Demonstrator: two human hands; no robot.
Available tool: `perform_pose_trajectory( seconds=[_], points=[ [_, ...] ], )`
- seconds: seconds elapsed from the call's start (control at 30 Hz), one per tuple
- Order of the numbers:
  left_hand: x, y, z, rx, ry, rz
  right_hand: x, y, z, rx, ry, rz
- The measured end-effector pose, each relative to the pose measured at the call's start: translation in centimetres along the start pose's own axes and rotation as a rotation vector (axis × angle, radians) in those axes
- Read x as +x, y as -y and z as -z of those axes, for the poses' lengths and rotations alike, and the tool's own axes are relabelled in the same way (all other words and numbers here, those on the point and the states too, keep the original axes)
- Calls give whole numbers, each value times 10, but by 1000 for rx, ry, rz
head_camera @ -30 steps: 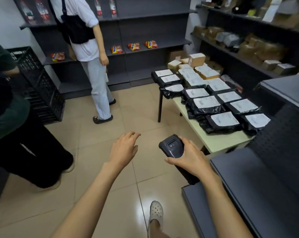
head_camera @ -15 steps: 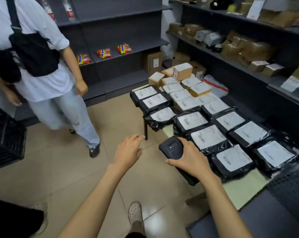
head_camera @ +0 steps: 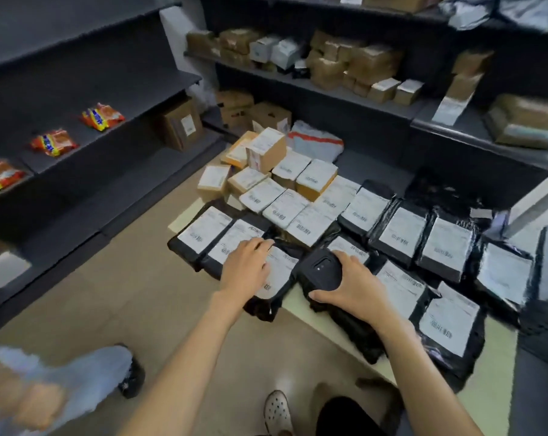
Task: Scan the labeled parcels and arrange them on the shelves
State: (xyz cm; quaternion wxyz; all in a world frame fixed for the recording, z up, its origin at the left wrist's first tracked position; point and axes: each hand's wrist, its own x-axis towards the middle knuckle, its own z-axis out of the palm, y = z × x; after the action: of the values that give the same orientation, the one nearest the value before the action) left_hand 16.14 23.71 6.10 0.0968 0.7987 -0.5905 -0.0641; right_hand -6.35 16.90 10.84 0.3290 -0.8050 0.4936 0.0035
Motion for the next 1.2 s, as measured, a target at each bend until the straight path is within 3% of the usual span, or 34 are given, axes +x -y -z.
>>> perform_pose_trajectory(
  seconds=[0.27,0.63,0.97,1.2],
  points=[
    [124,43,-14,-67,-10,-93,115,13,6,0,14,-102],
    [338,102,1,-117,-115,-38,294,48,60,-17,-66,-113],
    [422,129,-28,-63,136,99,356,75,51,15,-99,-258],
    [433,144,-26,-260,227,-10,356,105,34,77,-163,-366]
  ],
)
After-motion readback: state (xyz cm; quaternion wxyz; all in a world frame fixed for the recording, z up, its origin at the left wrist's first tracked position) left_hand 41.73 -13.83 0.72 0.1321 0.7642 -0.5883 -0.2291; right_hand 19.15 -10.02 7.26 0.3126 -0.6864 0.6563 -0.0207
